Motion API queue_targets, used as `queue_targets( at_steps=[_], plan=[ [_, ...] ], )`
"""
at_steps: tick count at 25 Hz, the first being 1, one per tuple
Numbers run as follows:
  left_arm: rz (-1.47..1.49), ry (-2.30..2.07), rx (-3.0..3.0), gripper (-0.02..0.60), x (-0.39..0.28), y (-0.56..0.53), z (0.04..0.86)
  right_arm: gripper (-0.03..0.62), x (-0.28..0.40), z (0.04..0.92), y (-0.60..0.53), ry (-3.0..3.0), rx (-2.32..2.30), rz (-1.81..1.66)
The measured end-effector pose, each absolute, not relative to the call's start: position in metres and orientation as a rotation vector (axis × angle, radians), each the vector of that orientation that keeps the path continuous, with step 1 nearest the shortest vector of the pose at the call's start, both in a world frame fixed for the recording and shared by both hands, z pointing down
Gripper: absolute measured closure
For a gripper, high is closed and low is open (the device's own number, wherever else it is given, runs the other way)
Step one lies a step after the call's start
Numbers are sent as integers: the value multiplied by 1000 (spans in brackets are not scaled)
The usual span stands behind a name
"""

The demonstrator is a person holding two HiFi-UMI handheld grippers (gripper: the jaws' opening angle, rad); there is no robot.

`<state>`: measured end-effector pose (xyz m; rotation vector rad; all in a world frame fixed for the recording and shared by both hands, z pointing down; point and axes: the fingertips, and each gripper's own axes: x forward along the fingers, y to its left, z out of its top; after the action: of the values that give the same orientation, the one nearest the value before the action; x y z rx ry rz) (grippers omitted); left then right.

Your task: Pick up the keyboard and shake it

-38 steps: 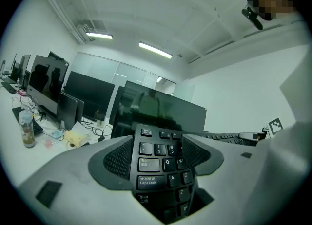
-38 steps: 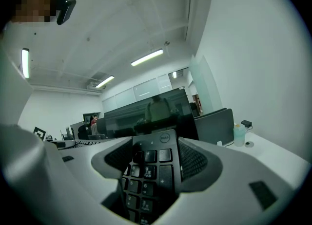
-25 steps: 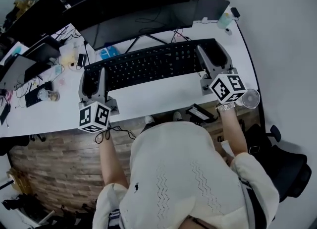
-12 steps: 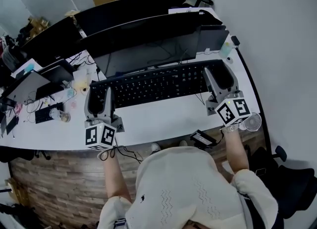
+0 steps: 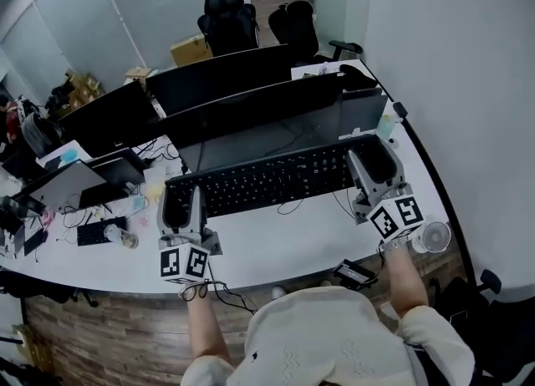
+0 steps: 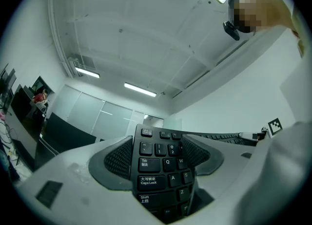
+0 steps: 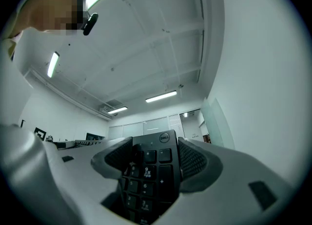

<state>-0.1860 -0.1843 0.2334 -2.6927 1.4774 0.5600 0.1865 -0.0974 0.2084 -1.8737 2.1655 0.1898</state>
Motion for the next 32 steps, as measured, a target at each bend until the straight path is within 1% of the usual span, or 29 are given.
queue_targets(
  at_steps=[12,29,32],
  plan=[
    [667,1405,-2609,281,-190,-189,191,304,183,165,-98,2129,-1816,341],
    [872,1306,-2424,281,-197,-183,108,306,174,74,-92,2067,-1718,577],
    [1000,1226,-2221,279,-205,-144,86,306,167,54,-58,1990,-1581,771]
  ],
)
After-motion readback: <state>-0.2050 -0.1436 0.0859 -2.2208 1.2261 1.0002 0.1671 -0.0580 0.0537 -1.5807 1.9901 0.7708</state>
